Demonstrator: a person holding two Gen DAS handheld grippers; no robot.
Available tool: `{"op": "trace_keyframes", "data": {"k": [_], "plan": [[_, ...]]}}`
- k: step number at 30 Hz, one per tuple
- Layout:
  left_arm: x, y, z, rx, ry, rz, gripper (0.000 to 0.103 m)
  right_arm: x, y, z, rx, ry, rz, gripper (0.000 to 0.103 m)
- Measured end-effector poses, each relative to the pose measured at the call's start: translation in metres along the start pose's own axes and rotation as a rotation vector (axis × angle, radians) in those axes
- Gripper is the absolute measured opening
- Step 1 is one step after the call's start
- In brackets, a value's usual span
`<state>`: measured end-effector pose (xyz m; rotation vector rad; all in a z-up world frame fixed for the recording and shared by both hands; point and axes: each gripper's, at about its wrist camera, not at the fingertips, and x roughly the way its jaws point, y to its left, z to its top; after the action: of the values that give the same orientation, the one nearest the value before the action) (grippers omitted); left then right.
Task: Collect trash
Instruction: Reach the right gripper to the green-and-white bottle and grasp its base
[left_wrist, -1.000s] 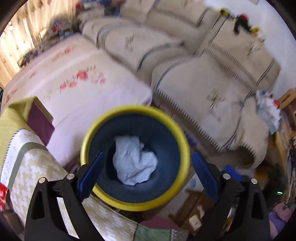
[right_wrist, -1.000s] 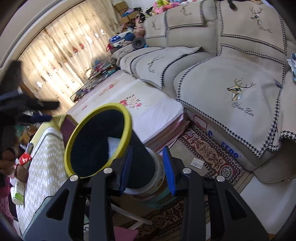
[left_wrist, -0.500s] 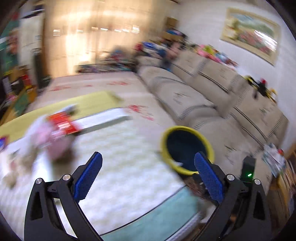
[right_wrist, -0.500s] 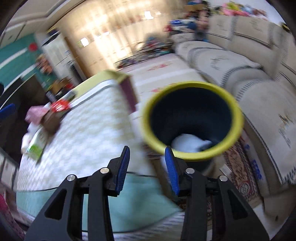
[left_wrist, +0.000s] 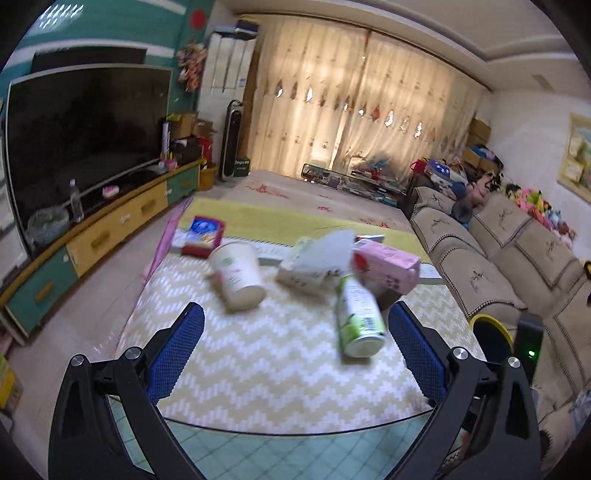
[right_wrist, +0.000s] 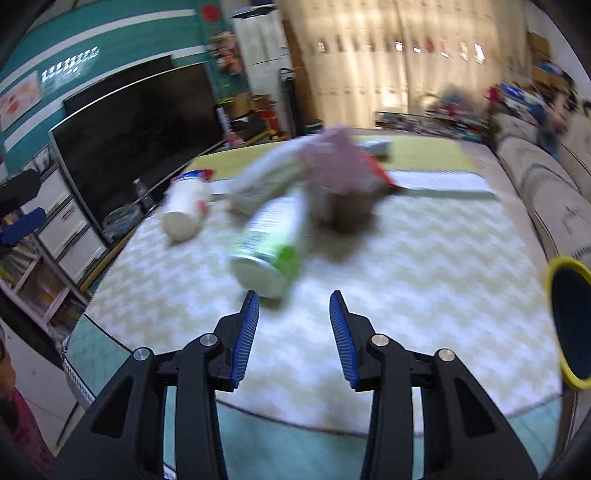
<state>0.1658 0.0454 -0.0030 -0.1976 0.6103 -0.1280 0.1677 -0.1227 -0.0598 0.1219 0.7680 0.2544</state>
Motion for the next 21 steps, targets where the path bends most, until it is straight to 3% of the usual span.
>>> {"op": "trace_keyframes", "data": {"k": [3,4,13,21], "plan": [[0.006,0.01,-0.007,-0.023,0.022,-0.013,0.098,0.023,0.021,0.01,-0.003,-0.002,-0.023,0.058],[0.009,0.014,-0.009,-0.03,0.032,-0.022,0.098,0.027,0.024,0.011,0.001,-0.003,-0.033,0.059],[0.032,0.002,-0.023,-0.042,0.082,-0.081,0.098,0.083,0.023,0.026,0.057,0.059,-0.096,0.059],[0.045,-0.007,-0.027,-0.036,0.112,-0.093,0.098,0.074,0.021,0.028,0.032,0.059,-0.097,0.054]]}}
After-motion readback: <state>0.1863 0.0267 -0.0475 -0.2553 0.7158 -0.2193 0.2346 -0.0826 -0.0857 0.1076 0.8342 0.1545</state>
